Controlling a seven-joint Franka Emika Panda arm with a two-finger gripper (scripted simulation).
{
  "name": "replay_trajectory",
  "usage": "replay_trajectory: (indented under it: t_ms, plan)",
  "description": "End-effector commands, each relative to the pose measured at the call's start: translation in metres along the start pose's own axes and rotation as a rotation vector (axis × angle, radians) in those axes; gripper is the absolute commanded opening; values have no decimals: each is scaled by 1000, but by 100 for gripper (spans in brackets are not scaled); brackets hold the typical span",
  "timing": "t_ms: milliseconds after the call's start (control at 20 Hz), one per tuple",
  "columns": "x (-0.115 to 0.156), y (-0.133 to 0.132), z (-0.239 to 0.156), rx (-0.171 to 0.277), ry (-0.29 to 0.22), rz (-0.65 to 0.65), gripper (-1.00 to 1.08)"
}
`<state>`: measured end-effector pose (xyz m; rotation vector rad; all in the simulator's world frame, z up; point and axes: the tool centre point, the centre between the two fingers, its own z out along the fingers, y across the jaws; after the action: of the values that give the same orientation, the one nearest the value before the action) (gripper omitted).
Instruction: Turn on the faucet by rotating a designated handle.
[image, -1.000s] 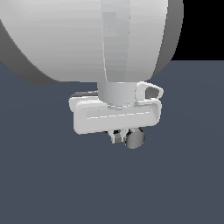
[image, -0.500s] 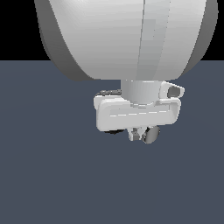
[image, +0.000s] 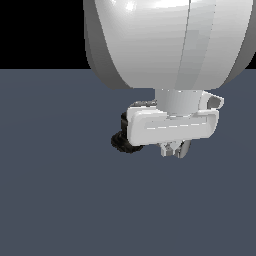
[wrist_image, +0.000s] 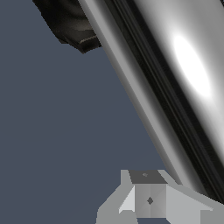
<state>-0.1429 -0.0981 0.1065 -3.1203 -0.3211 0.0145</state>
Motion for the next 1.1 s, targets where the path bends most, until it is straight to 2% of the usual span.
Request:
replay_trajectory:
  t_ms: [0, 250, 300, 350, 1050]
  plan:
    - [1, 21, -2, -6, 9, 19, -100]
    - [2, 42, -2, -6, 9, 19, -100]
    - [2, 42, -2, -6, 9, 19, -100]
    - [3, 28, 0, 1, 1, 0, -100]
    - [39, 63, -1, -1, 3, 5, -100]
